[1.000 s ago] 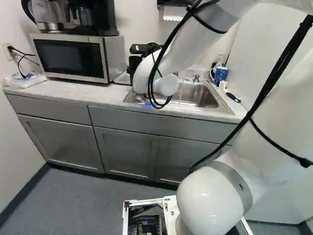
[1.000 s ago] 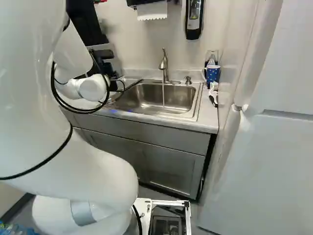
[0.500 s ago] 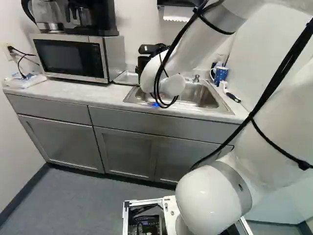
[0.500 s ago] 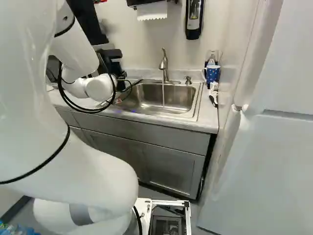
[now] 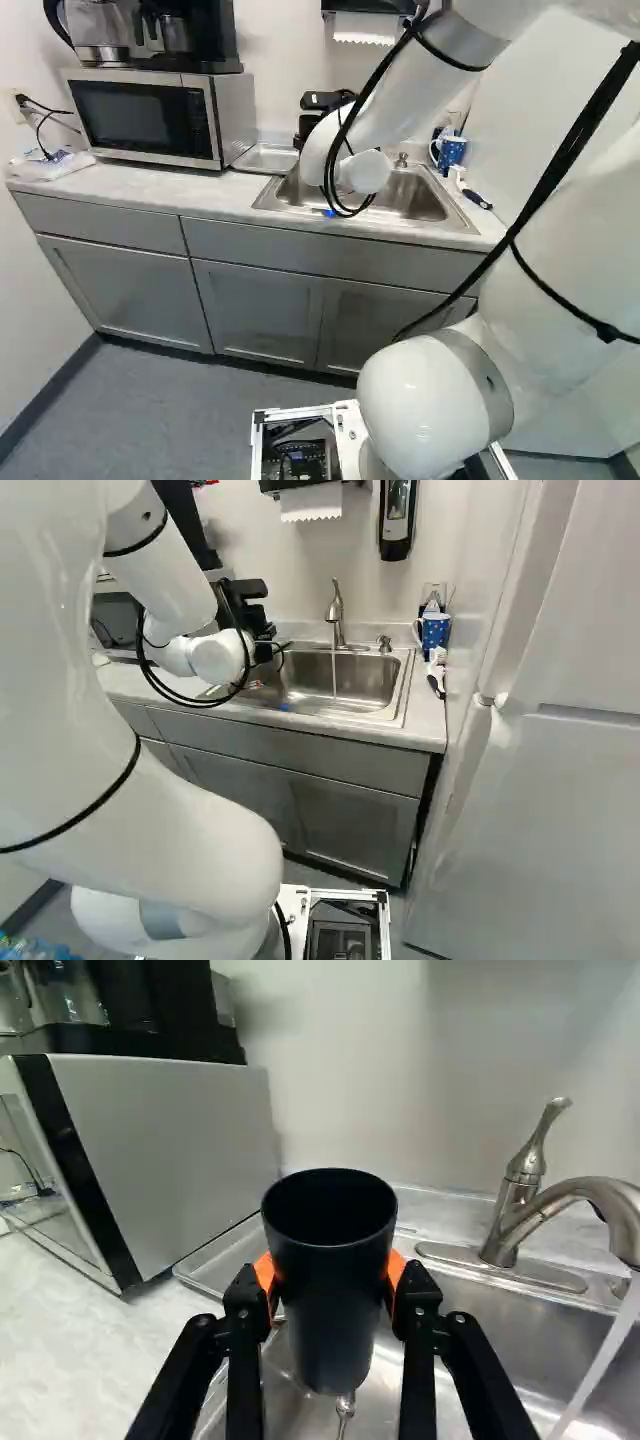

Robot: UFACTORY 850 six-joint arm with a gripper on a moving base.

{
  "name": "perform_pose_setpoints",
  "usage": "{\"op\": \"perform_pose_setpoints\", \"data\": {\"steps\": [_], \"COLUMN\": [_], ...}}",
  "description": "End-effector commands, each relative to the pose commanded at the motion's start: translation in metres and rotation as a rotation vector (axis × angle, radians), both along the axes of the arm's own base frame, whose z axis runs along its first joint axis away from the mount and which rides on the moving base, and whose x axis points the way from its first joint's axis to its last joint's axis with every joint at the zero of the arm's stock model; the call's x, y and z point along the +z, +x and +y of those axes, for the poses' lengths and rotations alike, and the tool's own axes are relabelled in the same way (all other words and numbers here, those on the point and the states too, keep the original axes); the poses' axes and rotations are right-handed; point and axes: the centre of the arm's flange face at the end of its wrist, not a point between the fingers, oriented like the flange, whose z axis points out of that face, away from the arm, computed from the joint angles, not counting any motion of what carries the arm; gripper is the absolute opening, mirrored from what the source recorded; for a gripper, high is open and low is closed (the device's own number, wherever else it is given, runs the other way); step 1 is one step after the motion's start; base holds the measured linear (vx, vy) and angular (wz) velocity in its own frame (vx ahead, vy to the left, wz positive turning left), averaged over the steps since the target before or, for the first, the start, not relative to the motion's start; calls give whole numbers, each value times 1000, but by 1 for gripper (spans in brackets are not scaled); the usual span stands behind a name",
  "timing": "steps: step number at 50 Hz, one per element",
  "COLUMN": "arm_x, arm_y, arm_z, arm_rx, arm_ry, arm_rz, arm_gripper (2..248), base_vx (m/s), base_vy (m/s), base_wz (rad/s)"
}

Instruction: Rinse the cup and place it in the tray

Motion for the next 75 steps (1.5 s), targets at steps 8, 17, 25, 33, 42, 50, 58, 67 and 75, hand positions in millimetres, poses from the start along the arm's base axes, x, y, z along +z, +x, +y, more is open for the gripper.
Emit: {"op": "perform_pose_setpoints", "data": {"steps": [8,17,25,33,42,50,58,67,75], "arm_x": [-3,-11,-19,-25,-33,-41,-44,-44,-44], "arm_y": [4,7,9,10,10,10,11,11,11], "arm_z": [-11,-24,-35,-46,-59,-70,-81,-93,-104], "arm_rx": [-27,-56,-83,-109,-138,-163,-189,-217,-241], "arm_ry": [-1,-4,-4,-4,-3,-4,-4,-3,-3], "arm_rz": [7,26,35,33,34,47,55,55,55], "arm_gripper": [123,123,123,123,123,123,123,123,123], "base_vx": [0,0,0,0,0,0,0,0,0], "base_vy": [0,0,0,0,0,0,0,0,0], "base_wz": [0,0,0,0,0,0,0,0,0]}}
